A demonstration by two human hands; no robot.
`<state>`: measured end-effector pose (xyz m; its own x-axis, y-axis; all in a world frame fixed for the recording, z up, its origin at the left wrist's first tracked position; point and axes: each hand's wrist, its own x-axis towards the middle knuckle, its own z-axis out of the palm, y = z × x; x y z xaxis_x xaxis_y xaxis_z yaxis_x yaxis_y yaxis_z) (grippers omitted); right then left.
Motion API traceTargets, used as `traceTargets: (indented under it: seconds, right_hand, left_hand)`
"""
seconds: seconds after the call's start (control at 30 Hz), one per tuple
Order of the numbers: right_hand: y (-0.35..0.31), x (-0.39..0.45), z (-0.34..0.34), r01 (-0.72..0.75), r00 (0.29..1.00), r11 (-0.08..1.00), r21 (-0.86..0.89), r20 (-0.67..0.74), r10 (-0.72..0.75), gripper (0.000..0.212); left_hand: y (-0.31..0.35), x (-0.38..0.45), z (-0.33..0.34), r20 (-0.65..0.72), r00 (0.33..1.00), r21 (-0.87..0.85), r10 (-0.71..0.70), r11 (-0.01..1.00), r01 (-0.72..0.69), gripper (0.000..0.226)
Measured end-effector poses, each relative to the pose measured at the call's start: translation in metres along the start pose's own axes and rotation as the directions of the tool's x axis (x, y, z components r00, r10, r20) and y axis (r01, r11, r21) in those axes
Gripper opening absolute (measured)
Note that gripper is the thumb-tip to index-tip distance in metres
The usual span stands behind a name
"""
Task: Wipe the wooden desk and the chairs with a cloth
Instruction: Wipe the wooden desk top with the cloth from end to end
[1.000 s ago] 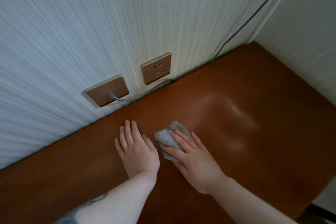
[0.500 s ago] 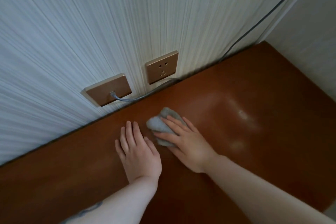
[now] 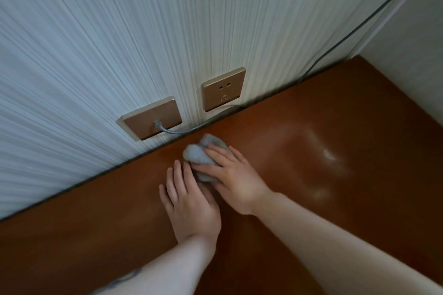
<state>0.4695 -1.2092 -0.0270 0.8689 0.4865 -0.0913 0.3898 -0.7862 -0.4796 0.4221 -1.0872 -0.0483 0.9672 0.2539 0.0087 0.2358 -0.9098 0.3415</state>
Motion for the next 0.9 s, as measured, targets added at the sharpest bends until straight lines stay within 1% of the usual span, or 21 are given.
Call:
traceTargets:
  seconds: [0.03,0.07,0.13,0.17,0.23,0.27,0.3,0.33,0.37,0.4,0.47,0.53,0.57,0.6,0.63,0.67,0.7,0.8,0.83,0.87,0.9]
  right_hand:
    - [0.017,-0.015,-0.006,0.063,0.997,0.998,-0.013,0.052,-0.063,0.050]
    - [0.033,-0.028,-0.014,0.065,0.996,0.997,-0.038,0.068,-0.063,0.051]
    - [0.058,-0.041,-0.026,-0.102,0.994,0.992,-0.078,-0.049,0.098,0.050]
    - [0.061,-0.036,-0.027,-0.231,0.965,0.970,-0.074,-0.148,0.218,0.049]
    - [0.044,-0.008,-0.020,-0.487,0.828,0.872,-0.039,-0.338,0.447,0.050]
    - [0.029,0.011,-0.013,-0.585,0.747,0.811,0.003,-0.386,0.541,0.051]
    - [0.014,0.028,-0.005,-0.640,0.690,0.766,0.055,-0.397,0.605,0.053]
    - [-0.001,0.038,0.003,-0.642,0.681,0.761,0.091,-0.388,0.621,0.053]
    - [-0.013,0.040,0.009,-0.588,0.728,0.803,0.094,-0.369,0.577,0.052]
    - [-0.020,0.033,0.013,-0.491,0.813,0.868,0.067,-0.322,0.485,0.050]
    - [-0.019,-0.006,0.014,-0.222,0.965,0.973,-0.059,-0.155,0.211,0.049]
    - [-0.007,-0.062,0.010,-0.016,1.000,0.993,-0.115,0.009,0.017,0.048]
    - [0.003,-0.089,0.006,0.012,0.999,0.991,-0.136,0.051,-0.005,0.048]
    - [0.017,-0.110,-0.002,-0.013,0.999,0.985,-0.173,0.048,0.021,0.049]
    - [0.032,-0.123,-0.010,-0.093,0.995,0.974,-0.206,0.005,0.096,0.049]
    - [0.046,-0.127,-0.018,-0.220,0.976,0.952,-0.211,-0.052,0.214,0.049]
    - [0.058,-0.121,-0.025,-0.367,0.929,0.912,-0.181,-0.119,0.350,0.049]
    - [0.064,-0.066,-0.032,-0.707,0.682,0.706,-0.037,-0.300,0.667,0.051]
    - [0.054,-0.045,-0.029,-0.771,0.599,0.637,0.008,-0.332,0.729,0.053]
    - [0.042,-0.028,-0.022,-0.798,0.553,0.601,0.040,-0.346,0.758,0.054]
    - [0.027,-0.019,-0.012,-0.785,0.568,0.619,0.040,-0.354,0.743,0.055]
  left_hand:
    - [0.001,0.000,0.000,0.003,1.000,0.000,-0.007,1.000,0.007,0.052]
    - [0.002,0.000,-0.001,0.005,1.000,0.003,-0.012,1.000,0.012,0.051]
    - [0.003,0.000,-0.002,0.021,1.000,0.000,-0.018,1.000,0.018,0.048]
    - [0.003,-0.001,-0.003,0.033,0.999,0.001,-0.022,1.000,0.022,0.048]
    - [0.003,-0.001,-0.003,0.047,0.999,0.001,-0.026,1.000,0.026,0.049]
    - [0.003,-0.001,-0.004,0.045,0.999,0.002,-0.027,1.000,0.027,0.048]
    - [0.003,-0.001,-0.003,0.038,0.999,0.004,-0.025,1.000,0.025,0.047]
    - [0.003,0.000,-0.002,0.027,0.999,0.006,-0.023,1.000,0.022,0.047]
    - [0.002,-0.001,-0.001,0.019,1.000,0.003,-0.017,1.000,0.017,0.047]
    - [0.002,0.000,0.000,0.019,1.000,-0.003,-0.012,1.000,0.012,0.048]
    - [0.001,0.000,0.000,0.045,0.999,-0.007,-0.014,1.000,0.014,0.049]
    - [0.001,-0.001,-0.001,0.052,0.998,-0.003,-0.022,1.000,0.022,0.049]
    - [0.002,-0.001,-0.003,0.047,0.999,-0.003,-0.021,1.000,0.021,0.049]
    - [0.003,-0.001,-0.004,0.045,0.999,-0.006,-0.021,1.000,0.021,0.048]
    - [0.004,-0.001,-0.005,0.051,0.998,-0.006,-0.021,1.000,0.021,0.049]
    - [0.003,0.000,-0.006,0.059,0.998,-0.001,-0.024,1.000,0.024,0.050]
    - [0.003,0.000,-0.006,0.066,0.997,0.004,-0.026,1.000,0.026,0.052]
    - [0.003,-0.001,-0.008,0.068,0.997,-0.002,-0.019,1.000,0.019,0.051]
    - [0.003,-0.002,-0.008,0.063,0.998,-0.012,-0.018,1.000,0.019,0.050]
    - [0.003,-0.002,-0.007,0.060,0.998,-0.025,-0.019,0.999,0.020,0.050]
    - [0.003,-0.002,-0.006,0.055,0.998,-0.034,-0.018,0.999,0.020,0.049]
